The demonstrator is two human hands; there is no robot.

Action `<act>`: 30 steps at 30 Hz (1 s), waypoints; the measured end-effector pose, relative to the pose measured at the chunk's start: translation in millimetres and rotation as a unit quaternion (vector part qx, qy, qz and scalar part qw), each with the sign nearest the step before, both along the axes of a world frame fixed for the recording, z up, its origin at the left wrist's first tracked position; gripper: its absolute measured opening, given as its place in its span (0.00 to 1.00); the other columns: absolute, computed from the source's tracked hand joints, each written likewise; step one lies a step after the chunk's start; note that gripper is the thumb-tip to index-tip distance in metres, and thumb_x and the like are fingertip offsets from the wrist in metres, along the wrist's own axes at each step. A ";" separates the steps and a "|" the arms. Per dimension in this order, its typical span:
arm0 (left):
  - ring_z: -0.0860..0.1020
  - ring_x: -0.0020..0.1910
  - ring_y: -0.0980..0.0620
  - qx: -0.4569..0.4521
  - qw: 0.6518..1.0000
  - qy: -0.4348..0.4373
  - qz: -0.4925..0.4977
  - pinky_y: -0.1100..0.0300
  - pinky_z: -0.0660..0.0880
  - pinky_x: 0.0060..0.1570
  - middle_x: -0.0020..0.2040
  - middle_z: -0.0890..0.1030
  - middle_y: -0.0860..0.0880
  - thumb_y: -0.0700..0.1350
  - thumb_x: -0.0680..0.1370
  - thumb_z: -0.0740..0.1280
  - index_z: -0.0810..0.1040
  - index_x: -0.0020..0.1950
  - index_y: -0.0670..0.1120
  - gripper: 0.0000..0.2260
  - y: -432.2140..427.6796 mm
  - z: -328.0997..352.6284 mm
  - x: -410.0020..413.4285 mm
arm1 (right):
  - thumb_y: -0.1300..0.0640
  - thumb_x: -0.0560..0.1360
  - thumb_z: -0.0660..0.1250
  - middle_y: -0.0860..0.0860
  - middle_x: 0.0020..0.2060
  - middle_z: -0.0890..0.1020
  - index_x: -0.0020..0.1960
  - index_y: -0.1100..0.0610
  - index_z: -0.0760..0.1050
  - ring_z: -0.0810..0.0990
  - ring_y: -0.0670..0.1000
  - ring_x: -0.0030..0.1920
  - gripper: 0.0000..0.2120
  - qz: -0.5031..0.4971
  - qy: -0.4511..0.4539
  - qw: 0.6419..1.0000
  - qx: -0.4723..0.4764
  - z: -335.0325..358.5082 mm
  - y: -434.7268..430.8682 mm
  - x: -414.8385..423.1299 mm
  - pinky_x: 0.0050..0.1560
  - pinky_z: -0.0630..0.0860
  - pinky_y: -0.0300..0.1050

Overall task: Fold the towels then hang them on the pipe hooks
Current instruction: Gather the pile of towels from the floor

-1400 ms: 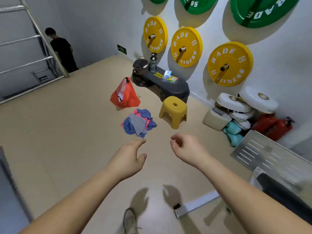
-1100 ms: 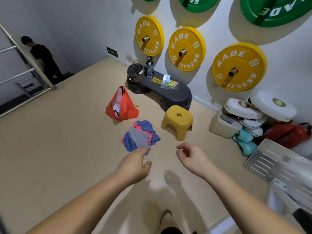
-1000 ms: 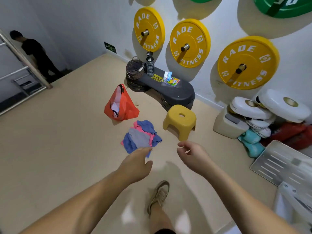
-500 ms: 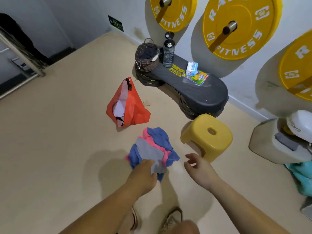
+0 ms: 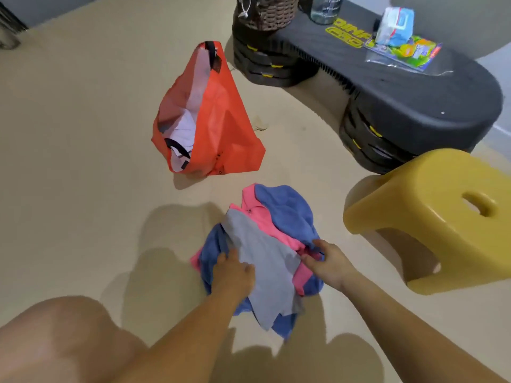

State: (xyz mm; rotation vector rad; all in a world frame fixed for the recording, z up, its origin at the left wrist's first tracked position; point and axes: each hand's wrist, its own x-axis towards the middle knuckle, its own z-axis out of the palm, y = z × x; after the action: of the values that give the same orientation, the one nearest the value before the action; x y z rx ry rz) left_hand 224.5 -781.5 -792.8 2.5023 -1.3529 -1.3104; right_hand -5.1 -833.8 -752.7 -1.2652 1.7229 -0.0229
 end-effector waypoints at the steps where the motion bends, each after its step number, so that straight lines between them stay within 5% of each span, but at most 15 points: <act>1: 0.73 0.67 0.37 0.006 1.000 0.005 0.028 0.46 0.72 0.67 0.71 0.71 0.39 0.57 0.78 0.62 0.62 0.78 0.50 0.30 0.1 -16.1 4.6 | 0.50 0.77 0.70 0.61 0.61 0.81 0.68 0.59 0.75 0.81 0.62 0.60 0.22 0.002 0.000 1.000 -0.006 -19.1 -4.7 -1.4 0.64 0.78 0.57; 4: 0.66 0.75 0.34 0.018 0.996 0.027 0.086 0.43 0.68 0.72 0.78 0.63 0.38 0.64 0.73 0.63 0.55 0.81 0.57 0.39 6.2 -49.3 21.6 | 0.41 0.75 0.71 0.53 0.64 0.76 0.75 0.49 0.70 0.79 0.57 0.63 0.32 -0.006 0.001 1.000 -0.017 -63.1 -9.2 -11.3 0.67 0.76 0.58; 8: 0.71 0.72 0.39 0.008 0.991 0.057 0.122 0.47 0.73 0.68 0.77 0.69 0.43 0.71 0.66 0.64 0.57 0.80 0.61 0.44 13.5 -73.8 39.7 | 0.41 0.74 0.72 0.52 0.66 0.75 0.79 0.50 0.66 0.78 0.55 0.64 0.36 -0.060 -0.030 0.998 -0.015 -94.8 -5.3 -16.8 0.69 0.76 0.57; 14: 0.70 0.74 0.46 -0.034 0.959 0.179 0.218 0.56 0.69 0.69 0.76 0.70 0.51 0.51 0.77 0.72 0.61 0.81 0.54 0.35 -9.4 -70.9 20.3 | 0.44 0.76 0.74 0.49 0.64 0.73 0.77 0.47 0.69 0.78 0.54 0.62 0.32 -0.149 -0.095 0.984 -0.022 -109.9 -8.2 -9.5 0.67 0.76 0.55; 17: 0.76 0.62 0.51 -0.019 0.958 0.215 0.188 0.56 0.73 0.65 0.65 0.76 0.54 0.45 0.78 0.73 0.70 0.76 0.52 0.27 -21.6 -72.0 -4.0 | 0.46 0.81 0.67 0.49 0.63 0.79 0.74 0.41 0.70 0.80 0.58 0.60 0.22 -0.209 -0.163 0.959 0.100 -102.5 -14.2 -1.0 0.60 0.81 0.58; 20: 0.75 0.66 0.53 -0.003 0.951 0.255 0.175 0.56 0.72 0.69 0.70 0.71 0.58 0.45 0.77 0.74 0.66 0.78 0.54 0.32 -23.7 -72.0 -24.7 | 0.45 0.83 0.64 0.50 0.52 0.85 0.71 0.41 0.73 0.83 0.53 0.47 0.17 -0.163 -0.186 0.951 0.186 -90.6 -5.0 16.6 0.50 0.81 0.50; 23: 0.74 0.65 0.55 -0.009 0.968 0.219 0.125 0.61 0.70 0.65 0.71 0.72 0.56 0.45 0.77 0.74 0.68 0.76 0.52 0.30 -23.2 -76.1 -22.4 | 0.37 0.81 0.62 0.46 0.53 0.85 0.63 0.39 0.76 0.83 0.53 0.53 0.14 -0.120 -0.160 0.947 0.253 -86.7 4.4 22.0 0.56 0.80 0.52; 25: 0.75 0.64 0.53 -0.014 0.980 0.183 0.077 0.61 0.72 0.62 0.70 0.74 0.53 0.45 0.75 0.75 0.69 0.75 0.50 0.29 -24.3 -78.0 -14.6 | 0.35 0.78 0.64 0.46 0.48 0.83 0.50 0.43 0.78 0.81 0.52 0.49 0.13 -0.104 -0.094 0.973 0.183 -96.4 8.0 14.2 0.52 0.79 0.51; 27: 0.75 0.61 0.50 -0.042 0.985 0.147 0.086 0.60 0.71 0.55 0.64 0.74 0.52 0.45 0.73 0.77 0.67 0.75 0.50 0.33 -25.4 -80.1 -10.9 | 0.37 0.72 0.71 0.50 0.46 0.79 0.44 0.47 0.75 0.80 0.55 0.46 0.14 -0.101 0.040 0.994 -0.005 -111.1 9.4 6.1 0.52 0.80 0.53; 30: 0.70 0.71 0.44 -0.087 0.987 0.065 0.121 0.56 0.71 0.61 0.73 0.66 0.47 0.46 0.68 0.80 0.60 0.80 0.50 0.45 -22.6 -78.9 -9.6 | 0.46 0.70 0.78 0.48 0.62 0.69 0.66 0.44 0.72 0.75 0.51 0.57 0.27 -0.150 -0.031 0.986 -0.070 -112.4 9.8 13.3 0.59 0.72 0.45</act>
State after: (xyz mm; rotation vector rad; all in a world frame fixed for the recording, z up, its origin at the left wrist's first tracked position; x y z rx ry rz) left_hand 214.9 -804.1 -871.7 2.3327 -1.0480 -1.2227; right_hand 8.2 -824.0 -865.1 -1.0810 1.8681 -0.3623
